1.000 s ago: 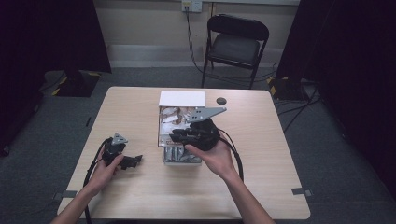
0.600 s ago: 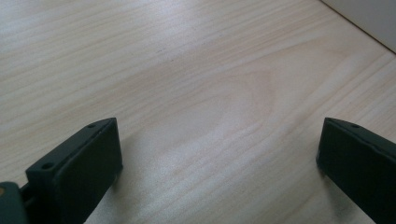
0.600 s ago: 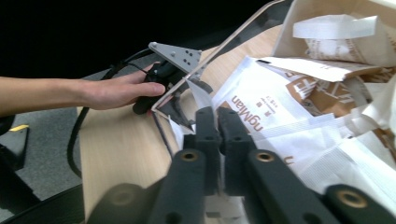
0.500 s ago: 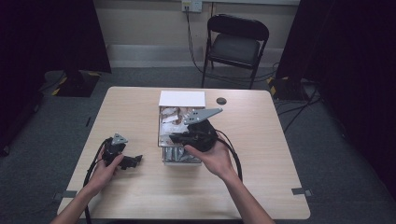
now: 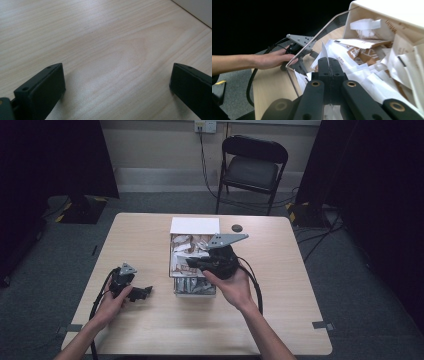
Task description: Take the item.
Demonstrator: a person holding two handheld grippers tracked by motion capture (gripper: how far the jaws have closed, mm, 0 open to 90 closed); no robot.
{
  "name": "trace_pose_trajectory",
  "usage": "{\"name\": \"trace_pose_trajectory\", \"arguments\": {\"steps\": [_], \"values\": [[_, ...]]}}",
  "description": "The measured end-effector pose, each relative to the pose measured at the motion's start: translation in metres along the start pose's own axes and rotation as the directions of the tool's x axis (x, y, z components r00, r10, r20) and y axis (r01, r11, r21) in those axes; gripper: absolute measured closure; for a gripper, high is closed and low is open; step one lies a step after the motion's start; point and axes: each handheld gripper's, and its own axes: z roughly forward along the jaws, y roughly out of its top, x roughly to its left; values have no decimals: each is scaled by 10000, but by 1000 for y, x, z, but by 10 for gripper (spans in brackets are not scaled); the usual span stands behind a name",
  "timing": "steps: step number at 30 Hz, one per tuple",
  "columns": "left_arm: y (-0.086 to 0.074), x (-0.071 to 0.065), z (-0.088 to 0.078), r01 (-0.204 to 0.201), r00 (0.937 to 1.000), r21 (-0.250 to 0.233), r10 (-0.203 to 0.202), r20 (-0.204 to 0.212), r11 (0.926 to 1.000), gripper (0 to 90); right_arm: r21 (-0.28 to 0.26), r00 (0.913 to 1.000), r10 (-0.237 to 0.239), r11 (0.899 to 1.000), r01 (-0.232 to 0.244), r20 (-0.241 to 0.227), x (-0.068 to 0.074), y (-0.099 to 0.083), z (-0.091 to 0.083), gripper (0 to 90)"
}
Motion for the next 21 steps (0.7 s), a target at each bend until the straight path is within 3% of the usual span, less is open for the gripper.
{"name": "trace_pose_trajectory", "arguments": {"steps": [21], "values": [[0, 0, 0, 4, 10000, -3, -4, 1, 10000, 0, -558, 9998, 149, 9983, -141, 145, -5, 5, -18, 900]]}}
